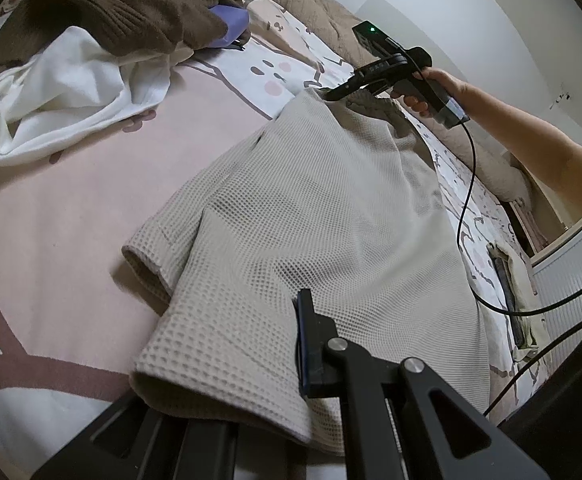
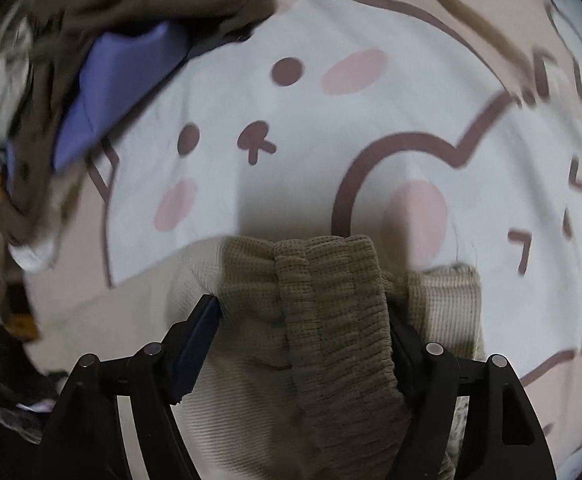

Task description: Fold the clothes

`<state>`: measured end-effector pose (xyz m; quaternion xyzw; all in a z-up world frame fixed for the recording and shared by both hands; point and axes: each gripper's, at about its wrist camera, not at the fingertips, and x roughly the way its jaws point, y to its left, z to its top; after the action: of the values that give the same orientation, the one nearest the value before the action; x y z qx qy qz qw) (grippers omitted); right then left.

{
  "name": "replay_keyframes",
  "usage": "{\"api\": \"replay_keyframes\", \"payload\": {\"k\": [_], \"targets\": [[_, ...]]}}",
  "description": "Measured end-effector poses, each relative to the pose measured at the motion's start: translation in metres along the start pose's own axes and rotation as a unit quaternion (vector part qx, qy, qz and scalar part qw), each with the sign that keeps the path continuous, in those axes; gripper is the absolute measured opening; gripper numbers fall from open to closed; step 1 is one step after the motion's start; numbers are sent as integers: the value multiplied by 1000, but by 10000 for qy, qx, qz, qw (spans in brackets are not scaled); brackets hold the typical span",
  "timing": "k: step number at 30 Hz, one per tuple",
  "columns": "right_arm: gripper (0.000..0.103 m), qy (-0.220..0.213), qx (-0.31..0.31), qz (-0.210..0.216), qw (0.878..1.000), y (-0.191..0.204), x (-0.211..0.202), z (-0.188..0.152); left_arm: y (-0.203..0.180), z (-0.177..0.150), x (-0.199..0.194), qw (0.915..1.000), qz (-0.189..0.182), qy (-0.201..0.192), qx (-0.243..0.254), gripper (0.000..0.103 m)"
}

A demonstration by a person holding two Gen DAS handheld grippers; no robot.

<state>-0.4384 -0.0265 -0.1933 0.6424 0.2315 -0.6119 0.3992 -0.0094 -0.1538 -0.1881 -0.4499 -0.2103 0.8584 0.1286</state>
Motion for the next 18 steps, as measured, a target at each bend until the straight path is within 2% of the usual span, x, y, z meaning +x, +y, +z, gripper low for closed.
{"api": "replay_keyframes", "payload": {"k": [4,8,12,15,18], "targets": [[58,-458,-128,-430,9979,15,-15,-10,0,1,0,10000,0,13,0,7],[31,-1006,154,-370,9941,18,-36,-22,-2,1,-2,10000,68,-7,23,7],[20,-1334,347,-410,9896,25,-46,-33,-6,1,-10,9996,233,-163,70,7],[16,-1572,581,-357,9852,24,-52,-43,-10,4,-17,9988,335,-319,152,7],[14,-1761,855,-212,9804,11,-45,-36,-12,10,-19,9981,419,-397,203,7]]}}
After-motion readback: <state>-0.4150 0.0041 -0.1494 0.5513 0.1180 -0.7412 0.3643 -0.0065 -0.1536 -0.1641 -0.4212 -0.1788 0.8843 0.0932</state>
